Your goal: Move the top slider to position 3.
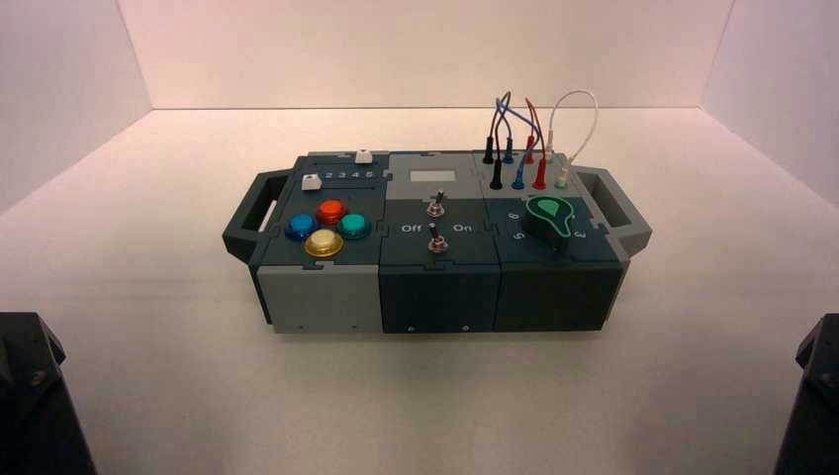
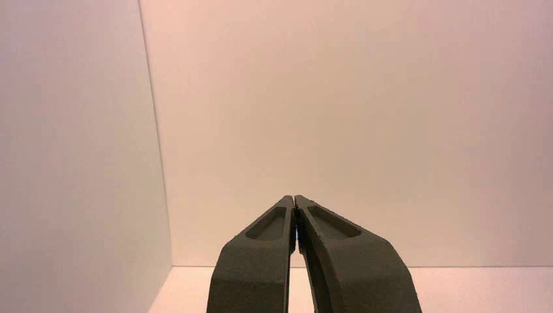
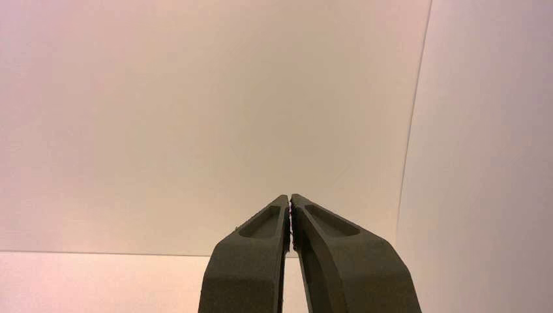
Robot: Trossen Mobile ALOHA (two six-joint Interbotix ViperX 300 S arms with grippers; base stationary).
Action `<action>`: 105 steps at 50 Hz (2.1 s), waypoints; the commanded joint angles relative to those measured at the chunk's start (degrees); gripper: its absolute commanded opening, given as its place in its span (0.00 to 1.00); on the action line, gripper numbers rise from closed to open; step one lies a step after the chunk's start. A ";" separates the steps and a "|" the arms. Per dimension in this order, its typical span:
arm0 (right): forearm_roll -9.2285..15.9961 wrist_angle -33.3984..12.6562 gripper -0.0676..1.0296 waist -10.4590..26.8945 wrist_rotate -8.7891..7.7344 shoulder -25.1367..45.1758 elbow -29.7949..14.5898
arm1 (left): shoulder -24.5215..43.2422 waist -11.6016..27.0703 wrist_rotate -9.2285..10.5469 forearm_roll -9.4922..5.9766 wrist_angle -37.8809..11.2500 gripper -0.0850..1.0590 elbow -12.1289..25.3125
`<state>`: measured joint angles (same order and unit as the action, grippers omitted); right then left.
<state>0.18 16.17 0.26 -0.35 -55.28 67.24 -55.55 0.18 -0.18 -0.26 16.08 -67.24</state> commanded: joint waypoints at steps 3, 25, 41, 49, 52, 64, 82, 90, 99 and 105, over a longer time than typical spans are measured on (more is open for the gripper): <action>1.32 -3.16 0.04 0.97 0.09 -1.14 -1.05 | -5.45 0.35 0.35 -1.14 -3.43 0.05 -0.35; 1.32 -9.05 0.04 2.90 -0.09 -0.18 -3.08 | -3.08 1.58 0.35 -1.14 -8.26 0.05 1.58; 1.41 -18.02 0.04 11.25 -0.53 6.94 -7.03 | 3.69 8.44 -1.05 -0.97 -16.88 0.05 4.57; 1.93 -20.92 0.04 14.06 -0.53 10.63 -8.44 | 7.29 11.51 -1.32 -0.97 -20.92 0.05 5.27; 2.11 -21.88 0.04 15.12 -0.53 12.13 -9.05 | 8.70 12.57 -1.58 -0.88 -22.06 0.05 5.62; 2.20 -24.17 0.04 18.37 -0.53 15.82 -10.28 | 13.89 16.96 -2.11 -0.88 -24.35 0.05 6.59; 3.78 -27.95 0.04 25.75 -0.53 23.73 -13.18 | 17.67 18.90 -2.11 -0.88 -24.52 0.05 7.47; 3.78 -28.92 0.04 30.41 -0.53 31.03 -16.61 | 20.21 20.21 -2.20 -0.88 -24.61 0.05 8.35; 3.87 -31.11 0.04 33.05 -0.53 38.41 -20.04 | 22.32 20.48 -2.20 -0.88 -24.61 0.05 8.61; 3.87 -32.17 0.04 34.01 -0.70 41.84 -22.15 | 22.76 20.48 -2.55 -0.79 -24.79 0.05 8.53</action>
<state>3.78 -15.56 33.40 -0.88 -15.21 48.16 -32.87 20.48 -2.37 -1.23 -8.88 -60.38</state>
